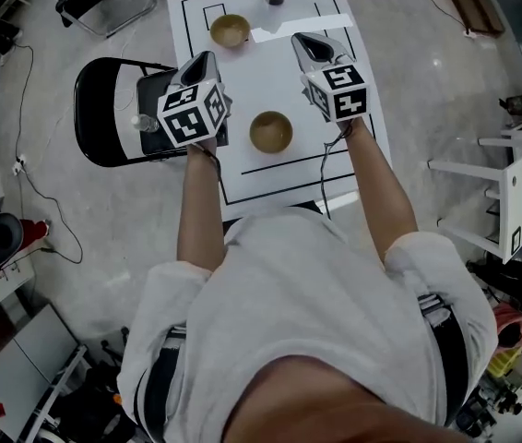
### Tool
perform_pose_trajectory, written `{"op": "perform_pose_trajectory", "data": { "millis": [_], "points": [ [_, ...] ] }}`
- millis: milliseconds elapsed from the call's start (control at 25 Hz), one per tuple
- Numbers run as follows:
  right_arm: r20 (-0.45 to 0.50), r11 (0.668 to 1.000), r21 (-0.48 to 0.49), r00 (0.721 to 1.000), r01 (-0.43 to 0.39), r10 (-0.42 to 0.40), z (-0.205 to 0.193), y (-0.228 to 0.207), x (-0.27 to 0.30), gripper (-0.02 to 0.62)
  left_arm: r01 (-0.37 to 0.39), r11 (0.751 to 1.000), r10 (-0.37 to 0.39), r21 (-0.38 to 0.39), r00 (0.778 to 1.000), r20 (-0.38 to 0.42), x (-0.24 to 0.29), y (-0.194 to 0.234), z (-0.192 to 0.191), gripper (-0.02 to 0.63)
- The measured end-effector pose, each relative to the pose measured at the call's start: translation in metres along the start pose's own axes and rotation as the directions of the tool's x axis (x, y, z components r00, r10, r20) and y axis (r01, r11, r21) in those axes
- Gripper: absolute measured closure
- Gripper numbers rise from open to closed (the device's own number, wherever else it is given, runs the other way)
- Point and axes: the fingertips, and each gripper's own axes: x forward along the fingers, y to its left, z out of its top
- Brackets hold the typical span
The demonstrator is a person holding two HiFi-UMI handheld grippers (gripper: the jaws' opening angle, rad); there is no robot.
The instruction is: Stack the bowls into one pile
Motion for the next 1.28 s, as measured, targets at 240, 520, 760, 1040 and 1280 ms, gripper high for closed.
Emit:
{"op": "perform_pose_trajectory", "data": {
  "millis": [240,520,760,1040,1280],
  "points": [
    [-0.034,0.997,0.03,0.997,-0.072,0.073,-0.016,-0.006,0.05,0.595,-0.047,0.998,0.045,-0.03,0.997,-0.068,0.044,0.014,-0.016,0.603],
    [-0.081,0.987,0.077,0.986,-0.141,0.147,-0.049,-0.016,0.124,0.595,-0.091,0.996,0.088,-0.015,0.986,-0.138,0.104,0.043,-0.035,0.603],
    [-0.112,0.982,0.094,0.978,-0.167,0.177,-0.073,-0.03,0.182,0.595,-0.114,0.993,0.111,-0.004,0.974,-0.198,0.157,0.075,-0.05,0.603],
    [-0.141,0.975,0.141,0.971,-0.172,0.191,-0.101,-0.037,0.226,0.594,-0.093,0.996,0.089,-0.006,0.97,-0.225,0.199,0.088,-0.067,0.603],
    [-0.159,0.97,0.182,0.969,-0.161,0.191,-0.115,-0.046,0.257,0.594,-0.081,0.997,0.083,0.017,0.963,-0.255,0.23,0.105,-0.079,0.603]
  ]
}}
